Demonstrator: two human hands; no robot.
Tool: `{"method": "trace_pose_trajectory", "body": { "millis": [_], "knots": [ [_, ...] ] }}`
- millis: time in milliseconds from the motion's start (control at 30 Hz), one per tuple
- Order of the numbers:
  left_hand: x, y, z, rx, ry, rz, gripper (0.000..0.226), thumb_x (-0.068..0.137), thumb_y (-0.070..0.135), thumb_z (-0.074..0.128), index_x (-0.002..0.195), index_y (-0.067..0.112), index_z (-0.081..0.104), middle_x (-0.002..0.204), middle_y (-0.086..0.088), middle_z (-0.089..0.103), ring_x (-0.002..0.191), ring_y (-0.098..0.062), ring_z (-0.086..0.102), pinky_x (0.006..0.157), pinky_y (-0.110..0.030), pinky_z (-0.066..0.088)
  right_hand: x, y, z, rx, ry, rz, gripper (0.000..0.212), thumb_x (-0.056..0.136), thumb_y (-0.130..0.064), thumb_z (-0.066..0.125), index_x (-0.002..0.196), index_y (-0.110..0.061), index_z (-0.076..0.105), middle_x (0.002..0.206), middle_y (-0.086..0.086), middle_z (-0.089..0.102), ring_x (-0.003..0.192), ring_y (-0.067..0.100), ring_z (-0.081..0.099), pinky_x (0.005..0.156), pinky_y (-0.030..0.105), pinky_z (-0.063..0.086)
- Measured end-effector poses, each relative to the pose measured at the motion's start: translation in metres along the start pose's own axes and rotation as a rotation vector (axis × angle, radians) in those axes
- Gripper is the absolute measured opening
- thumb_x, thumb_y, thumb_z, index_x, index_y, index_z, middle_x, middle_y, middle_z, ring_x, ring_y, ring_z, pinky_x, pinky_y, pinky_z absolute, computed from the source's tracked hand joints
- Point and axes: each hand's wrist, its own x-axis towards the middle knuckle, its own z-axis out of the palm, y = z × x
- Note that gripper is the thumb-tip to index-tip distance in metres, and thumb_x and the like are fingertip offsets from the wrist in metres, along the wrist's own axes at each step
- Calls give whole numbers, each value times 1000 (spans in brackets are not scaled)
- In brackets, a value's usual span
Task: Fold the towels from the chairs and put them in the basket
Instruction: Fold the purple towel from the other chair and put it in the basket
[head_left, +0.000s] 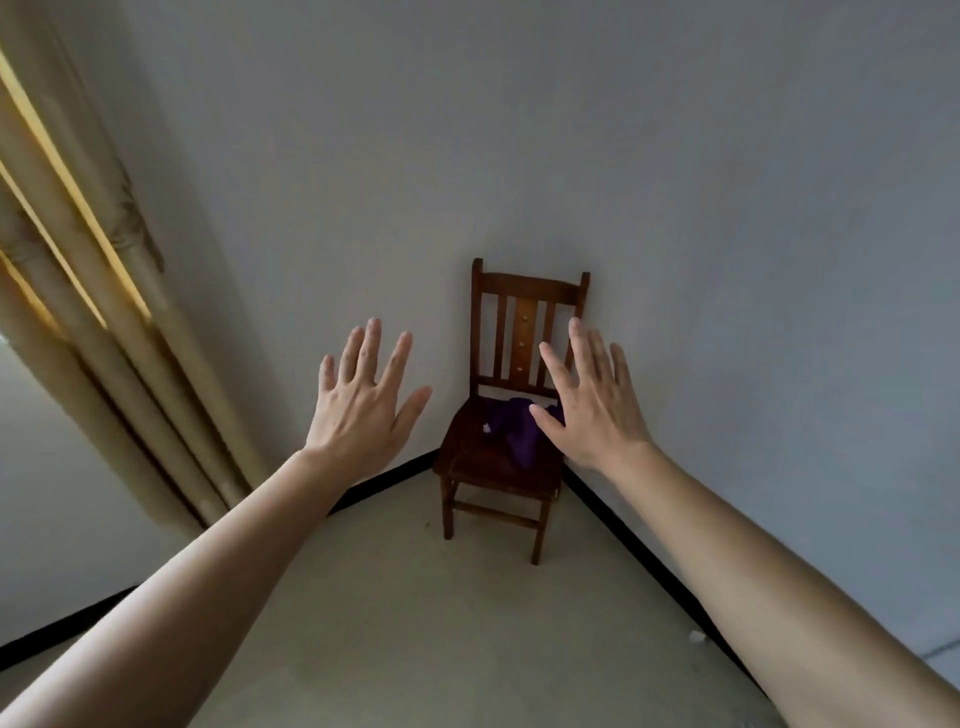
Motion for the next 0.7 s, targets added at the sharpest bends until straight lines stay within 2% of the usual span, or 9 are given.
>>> {"method": "trace_pose_trajectory", "body": {
  "millis": [133, 333, 433, 567, 700],
  "knots": [
    [108, -37, 66, 20, -140, 28, 74, 97, 67, 10, 156, 28, -11, 164, -9, -17, 151, -30, -14, 121, -56, 2, 81, 10, 53, -22, -92, 43, 82, 97, -64, 36, 160, -24, 0, 162, 18, -23, 152, 38, -10, 122, 51, 1],
    [249, -42, 138, 83, -326, 83, 74, 96, 66, 9, 156, 27, -12, 164, -10, -17, 151, -33, -12, 121, -57, 5, 167, 53, 91, -11, -176, 167, 80, 97, -64, 34, 160, -22, 6, 166, 20, -7, 153, 39, 2, 123, 55, 11],
    [307, -30, 177, 74, -356, 111, 74, 97, 65, 7, 156, 25, -10, 164, -11, -15, 152, -32, -11, 122, -56, 6, 209, 88, 128, 2, -192, 201, 79, 98, -63, 34, 159, -21, 7, 166, 21, -3, 153, 39, 6, 123, 55, 15],
    [356, -21, 226, 59, -376, 141, 75, 96, 65, 7, 157, 25, -10, 165, -10, -14, 152, -30, -11, 121, -56, 6, 254, 122, 177, 5, -199, 227, 77, 98, -59, 38, 158, -15, 16, 163, 23, 14, 150, 40, 18, 119, 55, 26],
    [413, -13, 284, 49, -418, 130, 84, 88, 71, -6, 158, 24, -4, 165, -11, -8, 152, -30, -5, 121, -56, 9, 308, 157, 241, 117, -305, 226, 73, 100, -54, 35, 157, -12, 20, 155, 21, 35, 140, 37, 37, 109, 51, 40]
  ]
}}
